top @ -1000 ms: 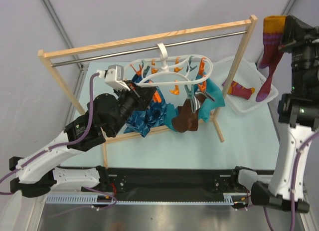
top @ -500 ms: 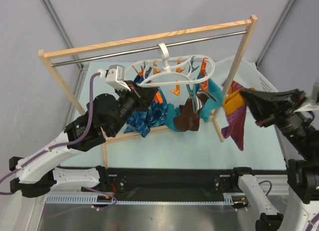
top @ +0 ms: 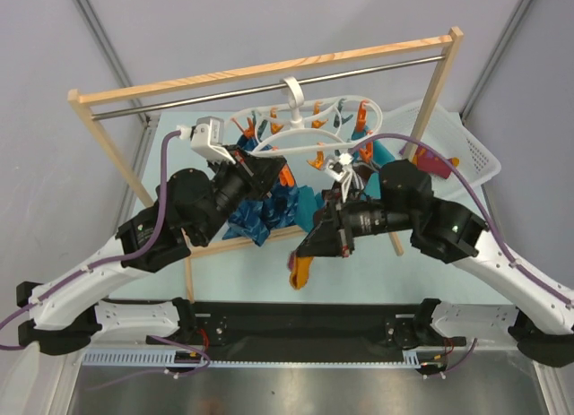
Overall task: Clip the socks to the hanger
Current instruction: Clamp the sock onto the hanger.
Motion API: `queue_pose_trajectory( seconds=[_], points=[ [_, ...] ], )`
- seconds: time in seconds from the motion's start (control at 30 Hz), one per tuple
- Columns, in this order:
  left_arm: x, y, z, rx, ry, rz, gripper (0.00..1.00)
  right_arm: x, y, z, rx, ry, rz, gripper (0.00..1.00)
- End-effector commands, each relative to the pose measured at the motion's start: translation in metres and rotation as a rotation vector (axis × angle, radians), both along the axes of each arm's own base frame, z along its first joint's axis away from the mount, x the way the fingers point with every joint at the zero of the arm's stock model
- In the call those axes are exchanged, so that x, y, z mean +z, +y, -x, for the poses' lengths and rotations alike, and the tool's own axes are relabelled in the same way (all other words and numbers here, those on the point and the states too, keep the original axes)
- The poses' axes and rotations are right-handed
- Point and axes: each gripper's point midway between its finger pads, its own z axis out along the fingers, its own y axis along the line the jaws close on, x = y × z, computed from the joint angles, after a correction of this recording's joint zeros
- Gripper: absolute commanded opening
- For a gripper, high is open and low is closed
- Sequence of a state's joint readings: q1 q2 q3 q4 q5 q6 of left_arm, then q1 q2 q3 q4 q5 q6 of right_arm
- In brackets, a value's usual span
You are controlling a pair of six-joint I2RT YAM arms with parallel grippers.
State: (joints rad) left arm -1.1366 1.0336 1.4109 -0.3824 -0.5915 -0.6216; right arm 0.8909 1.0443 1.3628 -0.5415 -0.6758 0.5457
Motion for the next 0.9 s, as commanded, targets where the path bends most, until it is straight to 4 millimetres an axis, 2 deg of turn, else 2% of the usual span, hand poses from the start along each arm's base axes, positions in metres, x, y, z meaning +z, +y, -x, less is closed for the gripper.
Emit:
queue_pose_trajectory(
  seconds=[0.0,0.07,0.2,0.27,0.3,0.33,0.43,0.53,0.63,0.77,0.87],
  points=[
    [0.005,0.0,0.008,-0.039,0.007,0.031,0.0,0.026,0.005,-0.004,-0.129,-0.145,-0.038,0.0],
    [0.007,0.0,0.009,-0.045,0.009,0.036,0.0,0.021,0.014,-0.016,-0.195,-0.148,-0.032,0.0],
    [0.009,0.002,0.014,-0.062,0.013,0.054,0.0,0.014,0.017,-0.04,-0.398,-0.153,-0.051,0.0],
    [0.011,0.004,0.017,-0.077,0.012,0.079,0.0,0.019,0.011,-0.061,-0.556,-0.16,-0.1,0.0],
    [0.008,0.003,0.019,-0.084,0.018,0.083,0.0,0.01,0.005,-0.069,-0.622,-0.133,-0.099,0.0],
    [0.011,0.002,0.02,-0.092,0.017,0.101,0.0,0.01,-0.001,-0.083,-0.712,-0.131,-0.11,0.0],
    [0.012,0.003,0.023,-0.11,0.015,0.106,0.0,0.015,-0.015,-0.104,-0.871,-0.103,-0.148,0.0],
    [0.013,0.004,0.025,-0.116,0.009,0.102,0.0,0.031,-0.017,-0.113,-0.929,-0.091,-0.204,0.0],
    [0.013,0.003,0.027,-0.128,0.005,0.098,0.0,0.038,-0.015,-0.121,-0.968,-0.082,-0.212,0.0],
    [0.011,0.004,0.027,-0.129,0.002,0.092,0.0,0.052,-0.014,-0.119,-0.959,-0.08,-0.26,0.0],
    [0.012,0.003,0.028,-0.135,-0.005,0.084,0.0,0.056,-0.013,-0.119,-0.958,-0.08,-0.264,0.0]
  ],
)
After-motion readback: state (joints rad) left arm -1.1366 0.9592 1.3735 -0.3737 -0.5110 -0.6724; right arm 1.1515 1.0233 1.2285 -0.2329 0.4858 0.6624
